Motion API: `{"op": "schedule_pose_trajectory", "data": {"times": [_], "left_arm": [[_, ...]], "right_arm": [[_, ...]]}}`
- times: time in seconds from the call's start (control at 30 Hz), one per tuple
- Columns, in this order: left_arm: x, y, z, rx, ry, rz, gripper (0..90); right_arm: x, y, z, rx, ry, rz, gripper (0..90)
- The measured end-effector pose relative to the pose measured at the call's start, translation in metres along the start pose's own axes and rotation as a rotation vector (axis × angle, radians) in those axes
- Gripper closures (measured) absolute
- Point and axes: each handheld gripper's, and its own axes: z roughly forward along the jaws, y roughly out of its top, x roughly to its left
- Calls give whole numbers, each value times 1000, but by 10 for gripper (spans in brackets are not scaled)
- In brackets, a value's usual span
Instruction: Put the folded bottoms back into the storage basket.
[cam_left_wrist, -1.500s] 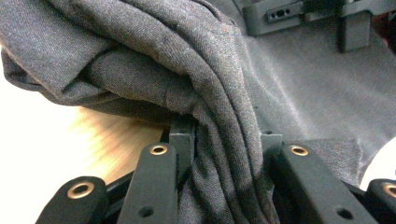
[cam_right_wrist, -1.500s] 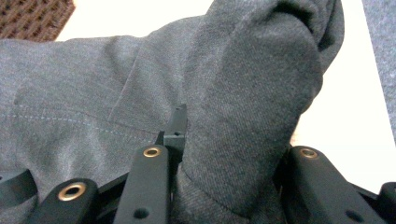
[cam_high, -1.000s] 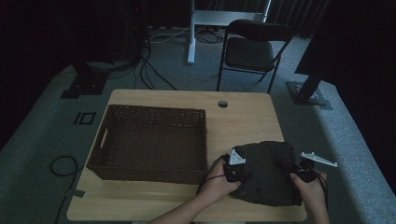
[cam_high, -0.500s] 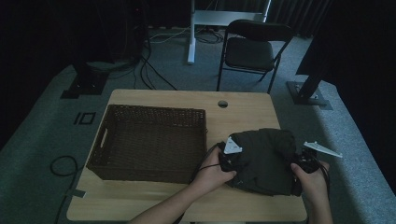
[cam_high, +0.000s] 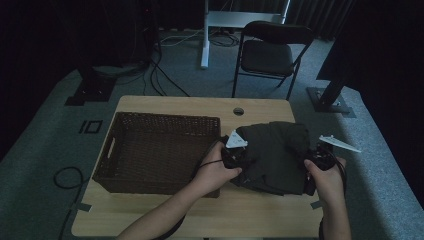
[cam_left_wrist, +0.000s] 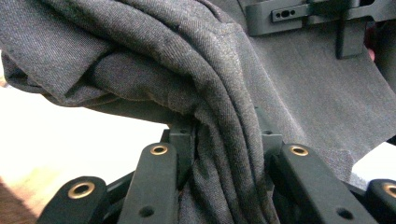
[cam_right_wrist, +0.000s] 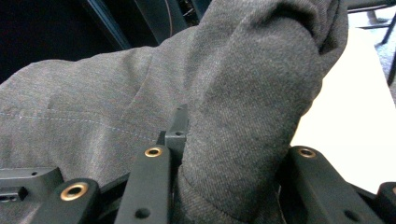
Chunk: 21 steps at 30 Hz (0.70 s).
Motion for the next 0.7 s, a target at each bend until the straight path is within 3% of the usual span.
{"op": "schedule_pose_trajectory", "data": {"times": [0.37,0.7], "left_arm": [[26,9,-34,-28,23,-7,701],[48,8,-69,-52,49,-21,700]], "right_arm": [[33,25,18,-8,33,-33,651],[65,40,36,-9,82,-52,651]]}}
